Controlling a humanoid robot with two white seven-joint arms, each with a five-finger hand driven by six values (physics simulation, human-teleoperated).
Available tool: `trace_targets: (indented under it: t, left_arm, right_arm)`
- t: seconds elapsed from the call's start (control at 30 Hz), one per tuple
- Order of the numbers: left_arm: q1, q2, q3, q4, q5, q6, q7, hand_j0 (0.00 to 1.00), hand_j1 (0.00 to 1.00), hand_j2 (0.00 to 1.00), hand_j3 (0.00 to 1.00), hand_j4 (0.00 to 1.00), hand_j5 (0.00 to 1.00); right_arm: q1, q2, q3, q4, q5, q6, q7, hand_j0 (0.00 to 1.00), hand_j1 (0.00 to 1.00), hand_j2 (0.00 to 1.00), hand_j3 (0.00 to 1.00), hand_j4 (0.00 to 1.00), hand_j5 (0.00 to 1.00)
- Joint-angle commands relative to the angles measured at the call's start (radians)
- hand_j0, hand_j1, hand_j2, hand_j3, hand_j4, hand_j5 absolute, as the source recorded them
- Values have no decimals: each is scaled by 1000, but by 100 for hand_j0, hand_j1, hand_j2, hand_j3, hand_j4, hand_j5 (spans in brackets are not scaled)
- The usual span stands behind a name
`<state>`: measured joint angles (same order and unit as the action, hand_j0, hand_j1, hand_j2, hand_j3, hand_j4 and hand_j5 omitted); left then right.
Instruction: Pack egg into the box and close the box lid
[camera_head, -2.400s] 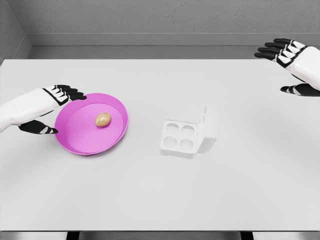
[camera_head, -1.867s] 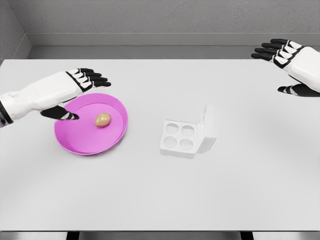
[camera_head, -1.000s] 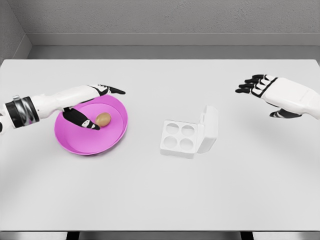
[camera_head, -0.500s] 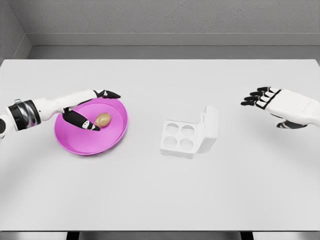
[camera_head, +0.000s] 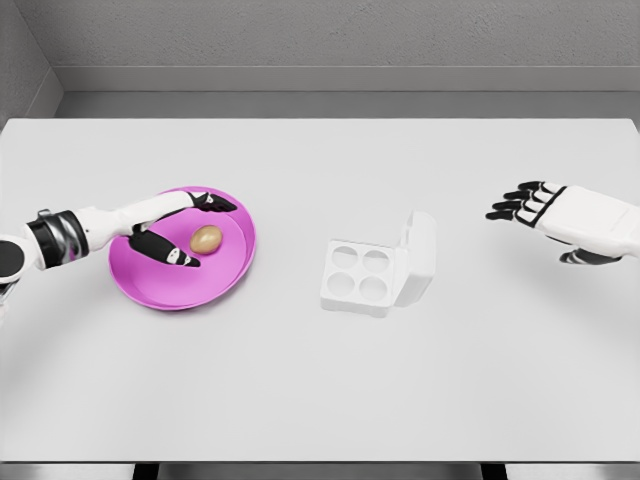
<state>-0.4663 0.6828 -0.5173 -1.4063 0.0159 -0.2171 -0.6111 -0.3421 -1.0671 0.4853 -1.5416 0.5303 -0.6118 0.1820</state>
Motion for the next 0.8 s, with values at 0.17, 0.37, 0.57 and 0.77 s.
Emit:
trace_targets:
  t: [0.17, 0.37, 0.57, 0.77]
  left_arm:
    - [28, -72, 97, 1, -139, 2, 0, 86, 86, 86, 86, 86, 86]
    - [31, -83, 108, 4, -151, 2, 0, 85, 85, 85, 85, 85, 85]
    - [40, -85, 102, 3, -152, 2, 0, 80, 80, 80, 80, 80, 80]
    - [54, -85, 100, 4, -152, 2, 0, 80, 80, 80, 80, 80, 80]
  right_arm:
    - [15, -24, -7, -8, -7, 1, -1, 100, 100, 100, 100, 100, 100]
    - [37, -14, 1, -43, -6, 1, -1, 100, 100, 100, 100, 100, 100]
    - [49, -8, 1, -51, -6, 1, -1, 100, 100, 100, 100, 100, 100]
    - [61, -5, 3, -49, -4, 1, -1, 100, 100, 100, 100, 100, 100]
